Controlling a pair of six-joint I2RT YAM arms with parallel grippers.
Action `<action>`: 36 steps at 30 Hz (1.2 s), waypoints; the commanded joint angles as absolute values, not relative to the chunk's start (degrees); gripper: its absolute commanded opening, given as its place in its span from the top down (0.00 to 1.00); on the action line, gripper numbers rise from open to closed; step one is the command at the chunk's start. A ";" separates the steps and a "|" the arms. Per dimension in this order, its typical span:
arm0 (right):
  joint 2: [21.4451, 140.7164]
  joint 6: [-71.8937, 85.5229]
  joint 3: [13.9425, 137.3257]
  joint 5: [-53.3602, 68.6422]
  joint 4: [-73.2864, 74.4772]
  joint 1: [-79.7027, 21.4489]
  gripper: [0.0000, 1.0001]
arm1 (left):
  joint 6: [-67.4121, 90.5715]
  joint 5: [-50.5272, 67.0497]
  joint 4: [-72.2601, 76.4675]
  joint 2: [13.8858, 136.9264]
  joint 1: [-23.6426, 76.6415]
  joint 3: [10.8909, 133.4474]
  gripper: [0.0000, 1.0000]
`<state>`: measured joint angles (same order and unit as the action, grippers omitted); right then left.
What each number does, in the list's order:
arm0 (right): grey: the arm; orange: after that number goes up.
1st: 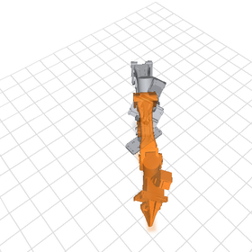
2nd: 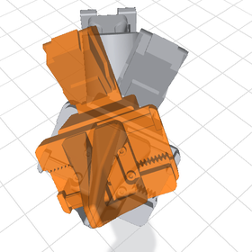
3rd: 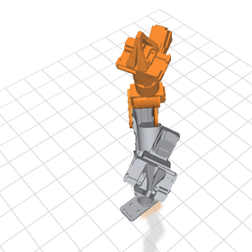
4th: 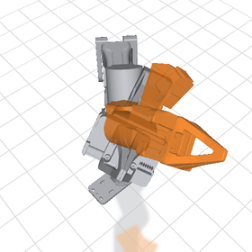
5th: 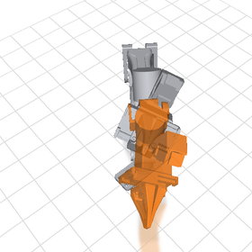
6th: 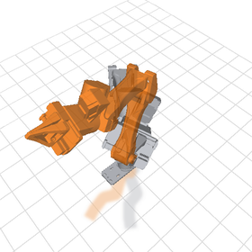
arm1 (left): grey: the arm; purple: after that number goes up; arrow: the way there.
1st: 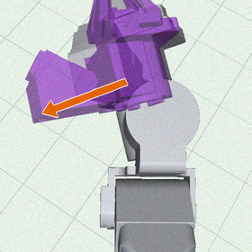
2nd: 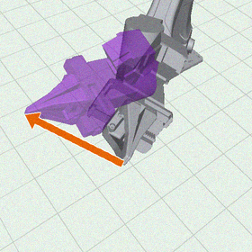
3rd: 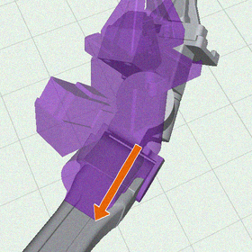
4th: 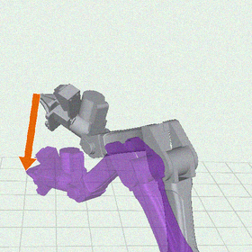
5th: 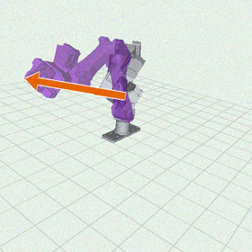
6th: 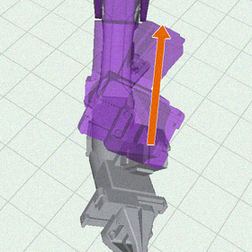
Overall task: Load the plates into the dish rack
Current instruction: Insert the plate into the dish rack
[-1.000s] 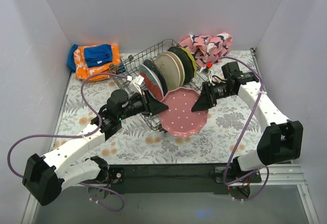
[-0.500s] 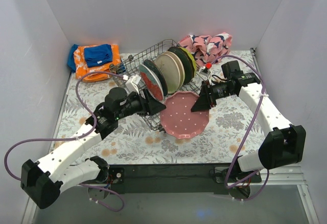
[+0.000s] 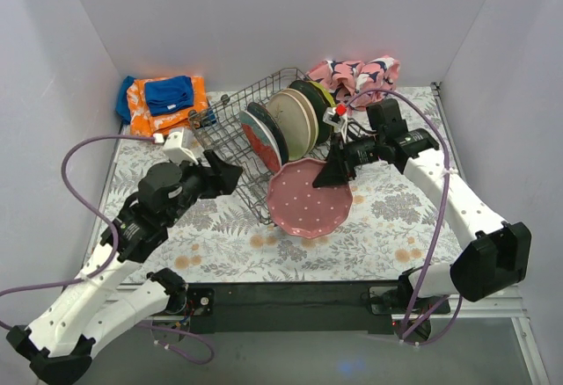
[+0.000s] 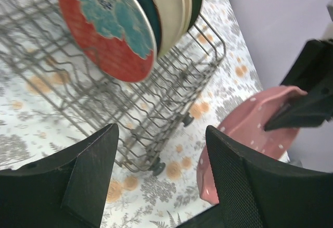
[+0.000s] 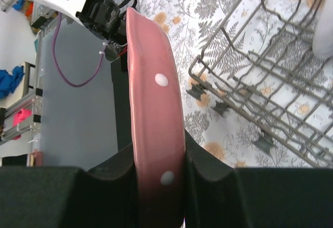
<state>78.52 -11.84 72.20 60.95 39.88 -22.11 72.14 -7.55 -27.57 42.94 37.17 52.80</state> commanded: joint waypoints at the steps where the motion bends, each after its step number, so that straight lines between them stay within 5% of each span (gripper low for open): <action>1: 75.93 -2.99 76.37 60.48 28.92 -26.18 0.99 | 70.40 -19.94 -33.22 37.63 36.83 54.14 0.32; 22: 87.00 -6.41 97.63 25.43 29.44 -45.42 0.99 | 78.04 -23.64 -35.60 30.24 36.74 43.69 0.28; 36: 100.81 -8.87 110.56 13.54 23.82 -49.83 0.99 | 82.70 -26.63 -40.33 23.91 36.83 41.48 0.28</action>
<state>100.84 -8.16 104.97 16.58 33.23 -49.45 81.28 -23.51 -37.45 25.91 37.17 41.60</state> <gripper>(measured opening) 0.322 0.718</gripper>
